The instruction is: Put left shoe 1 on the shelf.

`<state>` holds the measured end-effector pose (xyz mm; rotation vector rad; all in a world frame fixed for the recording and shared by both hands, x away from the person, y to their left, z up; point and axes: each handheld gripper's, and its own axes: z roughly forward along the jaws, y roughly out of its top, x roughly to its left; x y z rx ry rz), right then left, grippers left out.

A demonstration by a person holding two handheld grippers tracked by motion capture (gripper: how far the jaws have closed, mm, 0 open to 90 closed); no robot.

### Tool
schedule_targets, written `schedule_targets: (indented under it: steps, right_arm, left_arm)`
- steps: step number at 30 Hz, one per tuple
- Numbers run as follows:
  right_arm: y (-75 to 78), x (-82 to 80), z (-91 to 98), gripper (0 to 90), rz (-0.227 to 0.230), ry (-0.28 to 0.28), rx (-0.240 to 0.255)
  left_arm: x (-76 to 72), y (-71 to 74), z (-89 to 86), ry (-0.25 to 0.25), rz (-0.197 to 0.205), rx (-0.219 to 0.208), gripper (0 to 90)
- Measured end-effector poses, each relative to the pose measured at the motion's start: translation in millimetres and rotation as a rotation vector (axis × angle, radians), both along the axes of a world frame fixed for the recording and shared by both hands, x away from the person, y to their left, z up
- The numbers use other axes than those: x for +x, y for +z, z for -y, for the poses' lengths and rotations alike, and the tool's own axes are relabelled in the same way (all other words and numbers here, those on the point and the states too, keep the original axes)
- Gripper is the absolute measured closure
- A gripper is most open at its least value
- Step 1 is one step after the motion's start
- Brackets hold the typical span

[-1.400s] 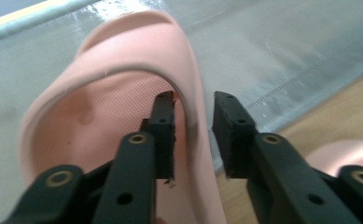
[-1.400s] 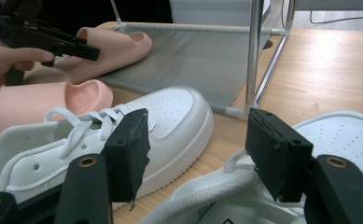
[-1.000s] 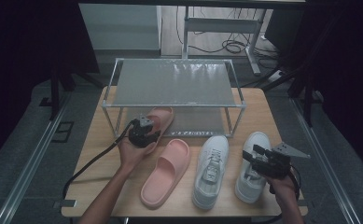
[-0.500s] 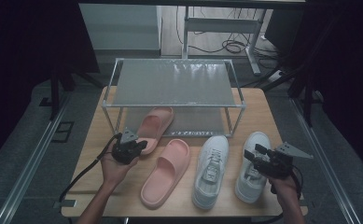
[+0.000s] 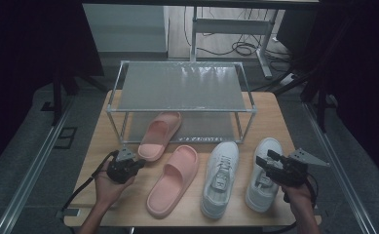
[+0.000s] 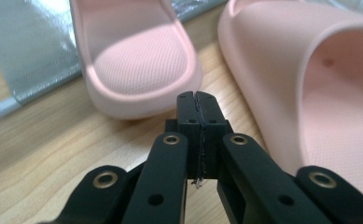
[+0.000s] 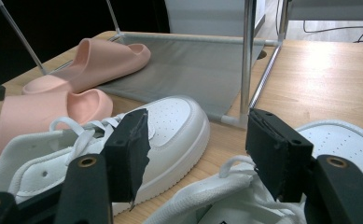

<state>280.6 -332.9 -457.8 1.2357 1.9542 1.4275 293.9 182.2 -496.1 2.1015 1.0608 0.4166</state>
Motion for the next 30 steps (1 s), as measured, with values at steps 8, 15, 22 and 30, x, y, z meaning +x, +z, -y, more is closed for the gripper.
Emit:
schedule_targets:
  steps: [8, 15, 22, 30]
  right_arm:
    - [1.5, -1.0, 0.2, 39.9, 0.006, 0.001, 0.0]
    - [3.6, -2.2, 0.9, 40.0, 0.013, 0.001, 0.002]
    - [4.8, -2.9, 1.5, 40.0, 0.017, -0.002, 0.0]
    - [3.4, -2.3, -1.5, 40.0, 0.012, 0.006, -0.005]
  left_arm:
    - [-0.5, -5.3, 3.9, -0.021, -0.011, 0.041, 89.9]
    - [6.3, -11.5, 6.6, -0.028, -0.031, 0.056, 90.0]
    - [11.9, -19.2, 10.4, -0.043, -0.056, 0.083, 90.0]
    - [17.1, -19.0, 9.4, -0.035, -0.058, 0.07, 90.0]
